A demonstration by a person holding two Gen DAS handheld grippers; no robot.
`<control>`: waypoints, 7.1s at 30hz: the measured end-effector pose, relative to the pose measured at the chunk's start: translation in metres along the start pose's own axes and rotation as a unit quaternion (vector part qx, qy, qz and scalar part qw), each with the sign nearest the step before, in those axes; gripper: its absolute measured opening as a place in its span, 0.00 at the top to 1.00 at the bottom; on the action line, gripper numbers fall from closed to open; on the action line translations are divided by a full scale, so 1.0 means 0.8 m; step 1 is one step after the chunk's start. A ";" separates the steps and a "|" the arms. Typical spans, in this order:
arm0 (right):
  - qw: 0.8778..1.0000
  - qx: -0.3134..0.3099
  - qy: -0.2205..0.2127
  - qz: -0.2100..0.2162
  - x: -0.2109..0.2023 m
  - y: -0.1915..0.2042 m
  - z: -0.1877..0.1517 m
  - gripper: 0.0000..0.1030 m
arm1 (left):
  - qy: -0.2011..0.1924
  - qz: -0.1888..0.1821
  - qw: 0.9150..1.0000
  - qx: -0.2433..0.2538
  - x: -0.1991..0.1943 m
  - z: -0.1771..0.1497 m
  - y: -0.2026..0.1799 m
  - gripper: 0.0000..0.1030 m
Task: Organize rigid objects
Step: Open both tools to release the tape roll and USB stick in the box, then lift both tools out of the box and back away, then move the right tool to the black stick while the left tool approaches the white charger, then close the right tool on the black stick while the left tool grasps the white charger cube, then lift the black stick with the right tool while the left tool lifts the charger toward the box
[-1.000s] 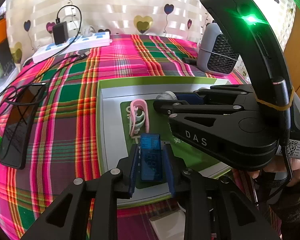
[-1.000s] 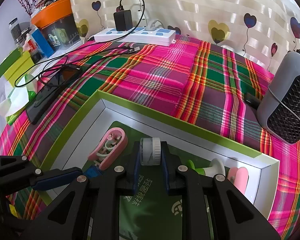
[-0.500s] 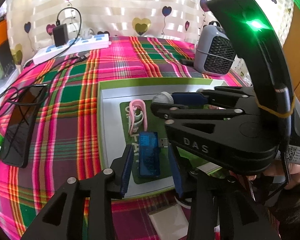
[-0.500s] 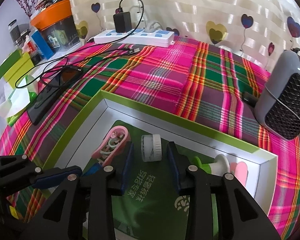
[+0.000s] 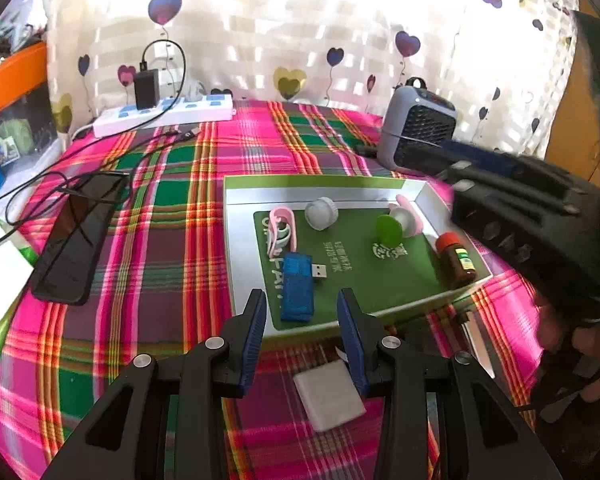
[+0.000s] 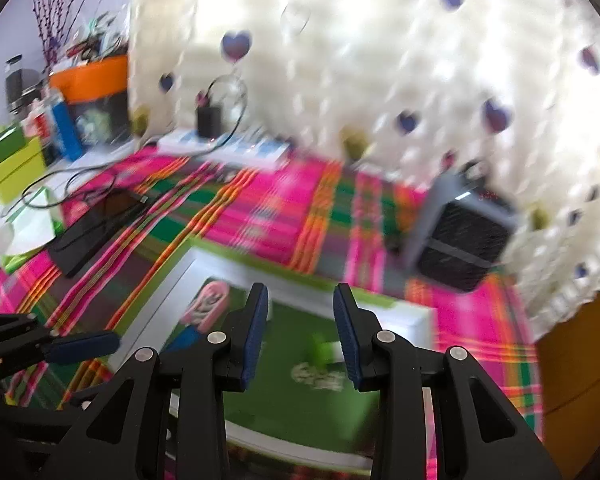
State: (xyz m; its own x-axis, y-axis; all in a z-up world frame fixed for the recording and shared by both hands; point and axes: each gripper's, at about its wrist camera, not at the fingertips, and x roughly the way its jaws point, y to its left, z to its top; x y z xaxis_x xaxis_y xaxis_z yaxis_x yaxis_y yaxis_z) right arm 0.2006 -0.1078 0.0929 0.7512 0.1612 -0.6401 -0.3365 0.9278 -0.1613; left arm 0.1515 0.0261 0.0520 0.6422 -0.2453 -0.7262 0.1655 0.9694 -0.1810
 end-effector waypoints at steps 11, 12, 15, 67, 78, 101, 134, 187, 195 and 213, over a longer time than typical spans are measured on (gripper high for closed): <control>0.981 0.018 -0.108 -0.161 -0.104 -0.010 -0.004 0.66 | -0.011 -0.012 1.000 0.004 -0.025 -0.017 -0.013 0.65; 0.979 0.018 -0.113 -0.166 -0.110 -0.010 -0.006 0.66 | -0.013 -0.013 1.000 0.004 -0.027 -0.018 -0.014 0.65; 0.977 0.018 -0.121 -0.174 -0.124 -0.010 -0.010 0.66 | -0.016 -0.015 1.000 0.005 -0.033 -0.022 -0.016 0.65; 0.985 0.134 0.050 0.097 -0.076 0.030 -0.144 0.50 | 0.016 -0.021 0.998 -0.051 -0.041 -0.100 0.032 0.65; 0.984 0.136 0.086 0.079 -0.047 0.035 -0.144 0.50 | 0.024 -0.031 0.998 -0.051 -0.034 -0.101 0.034 0.65; 0.984 0.137 0.099 0.049 -0.039 0.014 -0.148 0.50 | 0.040 -0.039 0.998 -0.023 -0.014 -0.083 -0.002 0.63; 0.983 0.130 0.109 0.067 -0.024 -0.013 -0.147 0.56 | 0.053 0.031 0.998 0.010 0.027 -0.062 -0.030 0.62; 0.985 0.112 0.110 0.068 -0.025 -0.005 -0.146 0.75 | 0.047 0.023 0.999 -0.005 0.022 -0.065 -0.022 0.68; 0.986 0.111 0.108 0.069 -0.027 -0.004 -0.146 0.76 | 0.043 0.025 0.999 -0.008 0.017 -0.068 -0.019 0.68; 0.987 0.108 0.090 0.076 -0.042 -0.005 -0.143 0.76 | 0.027 0.028 0.999 -0.012 -0.005 -0.067 -0.013 0.68</control>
State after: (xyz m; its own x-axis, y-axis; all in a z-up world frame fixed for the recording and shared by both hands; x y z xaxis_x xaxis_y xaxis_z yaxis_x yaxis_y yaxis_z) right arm 0.1116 -0.1553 0.0294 0.5810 0.2595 -0.7714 -0.2936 0.9508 0.0987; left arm 0.1069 0.0169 0.0210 0.6086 -0.1898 -0.7704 0.1120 0.9818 -0.1534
